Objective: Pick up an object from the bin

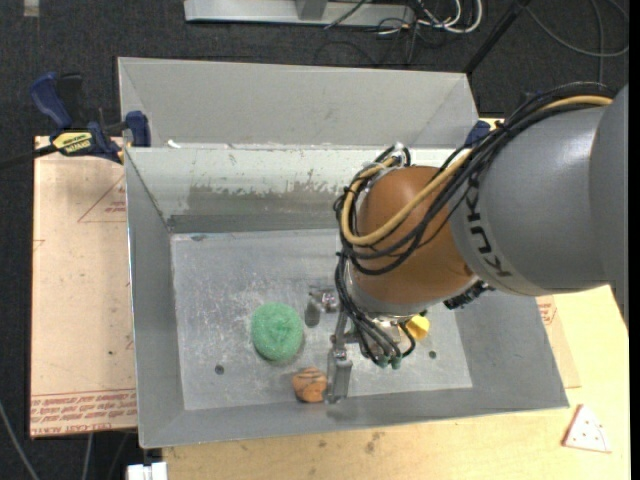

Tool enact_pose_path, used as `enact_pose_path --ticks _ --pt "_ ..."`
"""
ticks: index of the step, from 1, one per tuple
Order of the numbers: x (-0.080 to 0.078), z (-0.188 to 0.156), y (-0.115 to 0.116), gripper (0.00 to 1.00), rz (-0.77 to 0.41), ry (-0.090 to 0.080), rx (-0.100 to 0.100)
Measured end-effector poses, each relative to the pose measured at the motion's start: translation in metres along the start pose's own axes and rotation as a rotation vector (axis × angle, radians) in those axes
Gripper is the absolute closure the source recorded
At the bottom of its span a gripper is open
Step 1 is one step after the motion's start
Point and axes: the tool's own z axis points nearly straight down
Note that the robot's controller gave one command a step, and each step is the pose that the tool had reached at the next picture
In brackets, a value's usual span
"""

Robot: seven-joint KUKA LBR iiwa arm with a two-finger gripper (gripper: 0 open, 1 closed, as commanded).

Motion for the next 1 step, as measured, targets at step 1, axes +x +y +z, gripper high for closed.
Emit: enact_pose_path --ticks 1 --pt "-0.0016 -0.0042 -0.0005 0.0 0.003 -0.007 -0.001"
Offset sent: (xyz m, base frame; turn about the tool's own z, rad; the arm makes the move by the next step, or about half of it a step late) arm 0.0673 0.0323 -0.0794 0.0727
